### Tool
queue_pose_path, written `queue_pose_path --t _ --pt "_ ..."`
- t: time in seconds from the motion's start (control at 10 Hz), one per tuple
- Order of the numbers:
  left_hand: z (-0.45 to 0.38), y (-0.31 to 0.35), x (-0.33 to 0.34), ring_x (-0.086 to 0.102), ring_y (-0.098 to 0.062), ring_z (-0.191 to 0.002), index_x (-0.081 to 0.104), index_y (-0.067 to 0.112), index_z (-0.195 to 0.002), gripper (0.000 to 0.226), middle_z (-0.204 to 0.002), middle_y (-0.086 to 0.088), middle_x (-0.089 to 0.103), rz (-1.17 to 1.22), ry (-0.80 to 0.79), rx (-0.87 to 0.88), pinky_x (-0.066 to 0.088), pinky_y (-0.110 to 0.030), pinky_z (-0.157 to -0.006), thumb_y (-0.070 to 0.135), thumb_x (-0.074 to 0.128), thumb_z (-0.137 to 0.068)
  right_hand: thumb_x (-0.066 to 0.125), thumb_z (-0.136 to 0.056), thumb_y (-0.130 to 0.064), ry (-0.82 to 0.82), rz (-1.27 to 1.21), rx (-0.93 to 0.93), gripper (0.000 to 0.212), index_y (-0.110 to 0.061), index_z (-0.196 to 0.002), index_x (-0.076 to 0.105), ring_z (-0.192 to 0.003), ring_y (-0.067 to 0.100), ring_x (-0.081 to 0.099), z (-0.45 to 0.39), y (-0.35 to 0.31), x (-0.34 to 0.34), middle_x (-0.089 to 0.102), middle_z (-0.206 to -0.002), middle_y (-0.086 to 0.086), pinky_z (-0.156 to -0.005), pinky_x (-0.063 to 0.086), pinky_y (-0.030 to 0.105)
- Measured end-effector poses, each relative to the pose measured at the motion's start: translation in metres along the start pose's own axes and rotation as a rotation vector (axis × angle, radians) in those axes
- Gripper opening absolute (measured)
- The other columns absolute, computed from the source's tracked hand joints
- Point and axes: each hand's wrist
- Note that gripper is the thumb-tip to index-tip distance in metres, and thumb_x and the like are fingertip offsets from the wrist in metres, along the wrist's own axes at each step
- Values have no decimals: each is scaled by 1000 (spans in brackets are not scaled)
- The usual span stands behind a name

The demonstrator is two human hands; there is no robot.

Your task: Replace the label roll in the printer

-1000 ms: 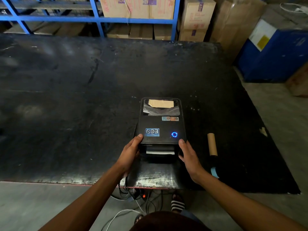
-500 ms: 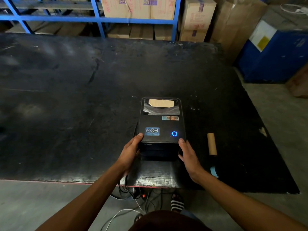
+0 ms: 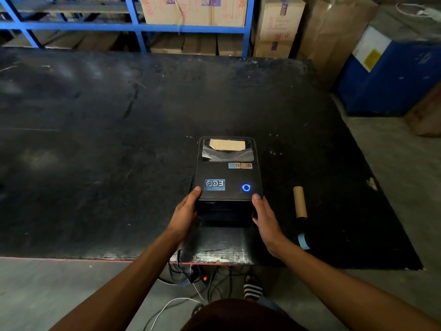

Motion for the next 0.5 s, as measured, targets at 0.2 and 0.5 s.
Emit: queue_pose_path --t 0.2,0.5 --pt "2 -3 5 71 3 -90 68 30 -102 36 -93 17 78 30 68 27 54 -12 -69 58 47 -94 42 -85 -65 -22 -1 -15 48 -54 -131 36 -113 -16 43 5 -4 0 44 -120 -41 -111 31 34" --pt "18 -43 -19 65 -25 -74 75 19 -102 26 -82 -9 76 -96 419 176 55 -35 -67 3 55 -96 61 -91 -11 169 -32 121 57 -30 -140 37 -121 25 54 42 40 -6 51 -136 8 -96 46 39"
Point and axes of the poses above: each hand's wrist, its own z-axis away from the middle knuckle, its own x-axis out of the palm, y = z × x
